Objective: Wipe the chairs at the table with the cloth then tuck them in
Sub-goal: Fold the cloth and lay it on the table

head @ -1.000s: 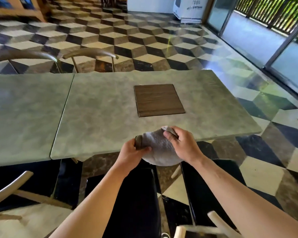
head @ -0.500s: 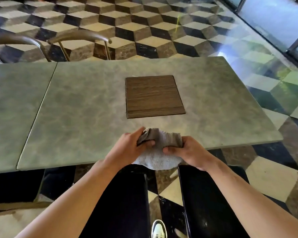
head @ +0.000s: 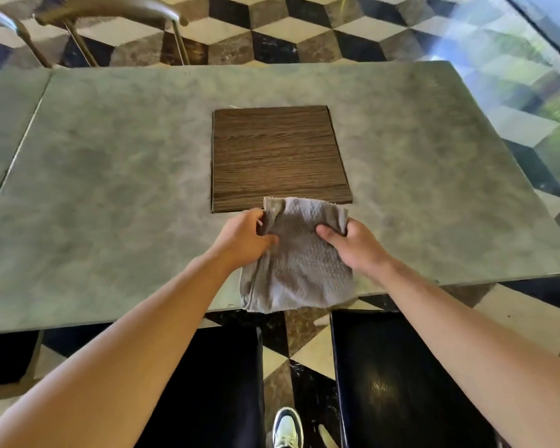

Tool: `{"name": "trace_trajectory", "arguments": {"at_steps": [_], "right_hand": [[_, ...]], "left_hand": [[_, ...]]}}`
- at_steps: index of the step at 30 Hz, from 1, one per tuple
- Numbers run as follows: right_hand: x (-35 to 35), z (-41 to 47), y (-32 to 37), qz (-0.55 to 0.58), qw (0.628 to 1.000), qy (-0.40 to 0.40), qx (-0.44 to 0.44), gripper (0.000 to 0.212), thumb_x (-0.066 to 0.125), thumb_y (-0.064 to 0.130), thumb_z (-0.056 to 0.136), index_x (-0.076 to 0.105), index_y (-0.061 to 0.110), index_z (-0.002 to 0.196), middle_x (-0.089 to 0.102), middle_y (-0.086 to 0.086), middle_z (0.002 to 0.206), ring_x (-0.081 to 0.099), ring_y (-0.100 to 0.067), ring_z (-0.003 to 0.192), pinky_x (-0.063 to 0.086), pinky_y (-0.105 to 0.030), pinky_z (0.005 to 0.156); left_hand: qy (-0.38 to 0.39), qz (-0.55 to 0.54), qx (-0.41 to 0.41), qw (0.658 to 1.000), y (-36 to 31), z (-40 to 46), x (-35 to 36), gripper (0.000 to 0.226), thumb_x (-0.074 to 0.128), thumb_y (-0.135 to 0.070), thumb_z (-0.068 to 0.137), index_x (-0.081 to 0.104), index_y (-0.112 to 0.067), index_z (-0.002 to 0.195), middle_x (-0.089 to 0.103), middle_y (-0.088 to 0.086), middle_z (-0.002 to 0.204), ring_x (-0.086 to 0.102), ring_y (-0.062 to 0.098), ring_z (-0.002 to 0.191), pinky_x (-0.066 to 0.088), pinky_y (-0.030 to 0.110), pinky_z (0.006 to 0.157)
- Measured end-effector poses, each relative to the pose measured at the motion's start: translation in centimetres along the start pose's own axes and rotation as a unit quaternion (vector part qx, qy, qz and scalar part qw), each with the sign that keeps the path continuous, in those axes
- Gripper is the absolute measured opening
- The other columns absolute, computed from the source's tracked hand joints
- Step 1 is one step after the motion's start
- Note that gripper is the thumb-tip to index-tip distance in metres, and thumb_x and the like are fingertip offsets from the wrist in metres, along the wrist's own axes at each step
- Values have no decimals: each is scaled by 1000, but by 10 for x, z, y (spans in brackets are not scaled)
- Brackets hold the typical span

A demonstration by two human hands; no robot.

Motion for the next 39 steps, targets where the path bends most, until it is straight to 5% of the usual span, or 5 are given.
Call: {"name": "trace_trajectory", "arguments": {"at_steps": [5, 9, 18, 28, 39], "right_hand": [[-7, 26, -1, -86, 980, -180, -20, 40, 66, 23, 97, 58, 7, 132, 70, -13, 117, 65, -32, 105, 48, -33, 82], [1, 19, 0, -97, 973, -206, -36, 44, 64, 17, 97, 51, 5, 138, 65, -15, 130, 63, -33, 112, 45, -34, 91], [0, 7, 14, -115, 938, -293, -145, 35, 62, -2, 96, 56, -1, 131, 63, -20, 125, 61, -33, 106, 40, -25, 84], [-3, -3, -8, -203, 928, -305, -64, 54, 71, 23, 90, 50, 9, 138, 51, -16, 135, 47, -33, 121, 38, -42, 100], [48, -89, 31, -222, 951, -192, -98, 52, 69, 21, 88, 48, 22, 136, 39, -1, 135, 41, -22, 124, 36, -36, 106]], "left_hand": [[-164, 172, 24, 971, -5, -12, 21, 43, 54, -28, 98, 50, -8, 136, 51, 18, 134, 48, 36, 124, 38, 49, 103], [-127, 286, 129, 941, -15, -44, 65, 66, 38, -49, 102, 37, -10, 155, 30, 24, 161, 23, 40, 152, 17, 58, 123], [-54, 296, 72, 951, 0, -22, 87, 77, 8, -67, 98, -5, -27, 163, -14, 16, 169, -14, 35, 155, -4, 50, 126], [-61, 274, 76, 957, 0, -27, 78, 75, 0, -66, 100, -9, -25, 162, -16, 13, 169, -21, 27, 154, -9, 46, 126], [-53, 195, 51, 978, -2, -104, 18, 78, 15, -64, 99, 4, -22, 164, -12, 7, 171, -16, 20, 156, -2, 40, 126]]}}
Point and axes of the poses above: each hand's wrist, its own z-axis towards the middle knuckle, its own x-axis out of the palm, y = z × x, the point moved 7 cm from there along z, towards the middle knuckle
